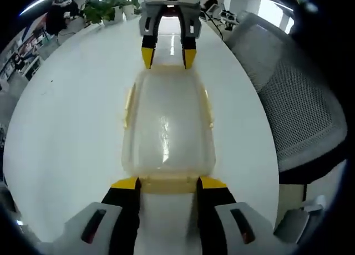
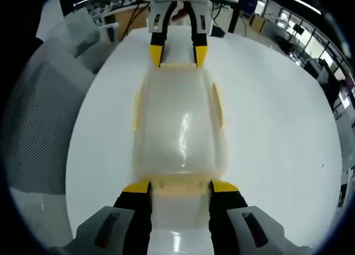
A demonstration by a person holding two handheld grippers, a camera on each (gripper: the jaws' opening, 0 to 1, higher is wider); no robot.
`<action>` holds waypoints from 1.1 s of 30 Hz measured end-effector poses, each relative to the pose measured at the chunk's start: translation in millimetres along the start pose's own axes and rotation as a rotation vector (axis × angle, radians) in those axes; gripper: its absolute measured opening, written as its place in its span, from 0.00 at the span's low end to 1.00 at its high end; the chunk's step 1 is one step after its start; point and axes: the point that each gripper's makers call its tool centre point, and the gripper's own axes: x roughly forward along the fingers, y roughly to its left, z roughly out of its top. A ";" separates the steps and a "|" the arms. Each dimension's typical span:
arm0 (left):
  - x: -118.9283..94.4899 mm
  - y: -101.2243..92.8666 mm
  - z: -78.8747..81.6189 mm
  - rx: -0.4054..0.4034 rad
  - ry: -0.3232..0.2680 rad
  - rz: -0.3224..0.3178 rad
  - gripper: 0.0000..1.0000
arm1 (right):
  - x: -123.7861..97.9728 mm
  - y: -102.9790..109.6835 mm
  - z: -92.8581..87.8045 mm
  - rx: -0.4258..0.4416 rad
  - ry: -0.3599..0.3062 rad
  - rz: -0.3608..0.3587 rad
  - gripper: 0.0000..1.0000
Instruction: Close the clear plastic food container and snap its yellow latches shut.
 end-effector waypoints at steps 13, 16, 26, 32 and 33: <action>-0.6 -1.4 0.3 0.009 -0.006 0.002 0.39 | 0.3 0.8 0.2 0.006 -0.002 0.006 0.38; -0.5 -1.8 0.6 0.009 -0.004 0.001 0.39 | 0.0 0.7 -0.1 0.005 -0.002 0.001 0.38; -9.2 -4.5 3.3 0.001 -0.012 -0.016 0.38 | -4.1 5.0 1.9 0.027 -0.014 0.013 0.38; -16.1 -2.9 3.0 0.005 -0.008 -0.008 0.38 | -12.2 4.1 9.5 0.029 -0.045 0.008 0.38; -17.3 -2.9 3.3 0.005 -0.008 -0.006 0.38 | -13.3 4.1 10.2 0.029 -0.047 0.008 0.38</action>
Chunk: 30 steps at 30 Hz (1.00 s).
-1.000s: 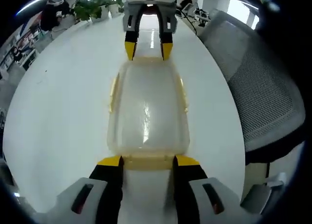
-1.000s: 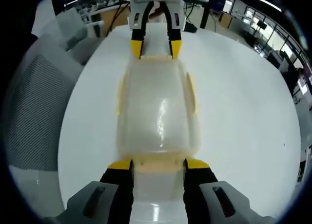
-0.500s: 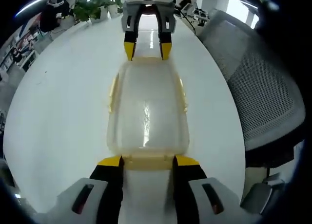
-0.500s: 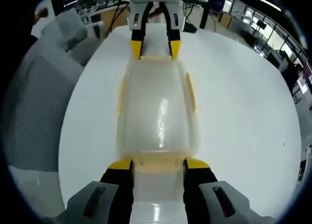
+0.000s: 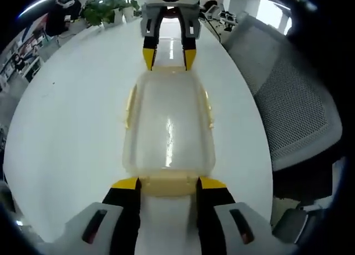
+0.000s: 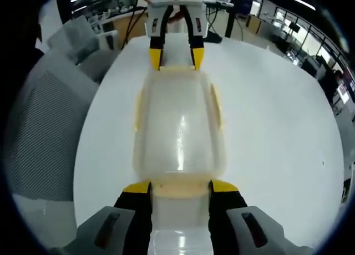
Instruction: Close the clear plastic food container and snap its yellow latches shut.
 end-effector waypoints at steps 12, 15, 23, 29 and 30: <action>-12.4 3.0 14.1 -0.002 0.002 0.011 0.38 | -21.5 -3.0 3.7 -0.018 -0.021 -0.025 0.38; -16.6 4.7 18.6 0.003 0.006 0.019 0.38 | -27.0 -5.2 4.6 -0.022 -0.027 -0.031 0.38; -27.0 11.0 31.3 0.006 -0.001 0.041 0.38 | -44.1 -12.5 6.9 -0.039 -0.039 -0.047 0.38; -30.3 11.2 39.1 0.005 0.000 0.042 0.38 | -51.6 -14.2 4.6 -0.045 -0.032 -0.044 0.38; -30.4 11.2 39.6 0.000 -0.002 0.041 0.38 | -52.9 -14.4 4.6 -0.046 -0.032 -0.044 0.38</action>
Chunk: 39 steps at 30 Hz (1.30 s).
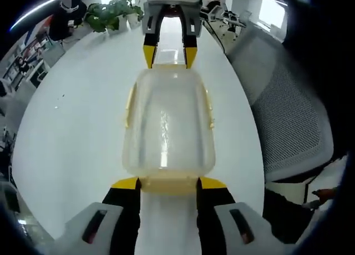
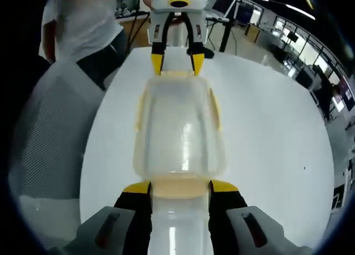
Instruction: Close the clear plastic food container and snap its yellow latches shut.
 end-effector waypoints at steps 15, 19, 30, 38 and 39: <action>-3.7 1.9 14.3 -0.006 0.000 -0.006 0.38 | -14.2 -1.6 -4.0 -0.002 0.000 0.001 0.38; -1.5 1.0 20.3 -0.008 0.003 -0.005 0.38 | -18.4 -1.5 -9.1 -0.002 0.003 0.000 0.38; 4.5 -3.6 40.5 -0.013 -0.017 -0.009 0.38 | -30.9 1.8 -26.8 -0.002 0.016 0.007 0.38; 7.6 -3.3 52.5 -0.010 -0.021 -0.009 0.38 | -39.3 1.8 -36.1 -0.001 0.020 -0.002 0.38; 8.2 -2.9 54.4 -0.006 -0.022 -0.009 0.38 | -40.6 2.0 -37.4 0.002 0.020 -0.003 0.38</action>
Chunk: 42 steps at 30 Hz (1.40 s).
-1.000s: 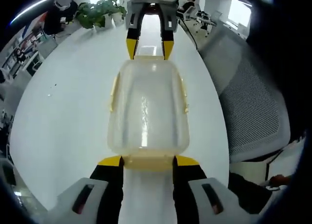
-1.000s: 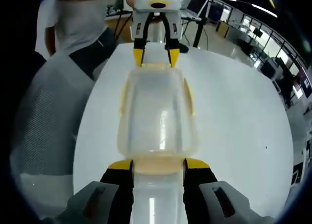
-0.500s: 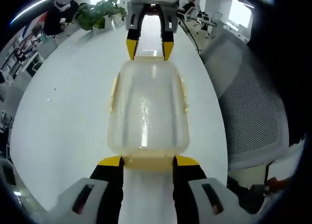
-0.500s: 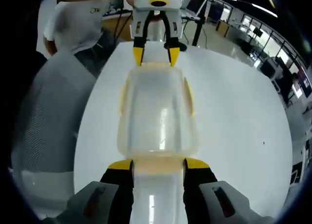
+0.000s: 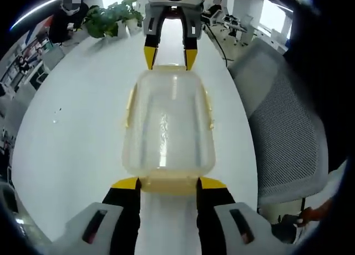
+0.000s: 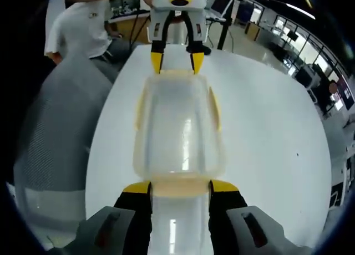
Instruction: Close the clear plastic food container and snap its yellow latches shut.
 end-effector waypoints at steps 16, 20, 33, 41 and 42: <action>10.8 -4.6 22.4 0.010 -0.007 -0.005 0.38 | -13.0 5.1 -21.8 0.010 0.013 -0.002 0.38; 13.6 -5.3 27.3 0.010 -0.010 -0.006 0.38 | -15.7 6.0 -26.3 0.010 0.015 -0.007 0.38; 25.7 -4.5 43.1 0.016 -0.016 -0.013 0.38 | -20.2 4.6 -46.8 0.020 0.033 -0.010 0.38; 32.8 -2.4 50.7 0.018 -0.017 -0.015 0.38 | -23.4 4.0 -55.2 0.022 0.036 -0.008 0.38; 33.7 -2.3 51.6 0.018 -0.016 -0.017 0.38 | -23.9 3.9 -56.6 0.024 0.036 -0.007 0.38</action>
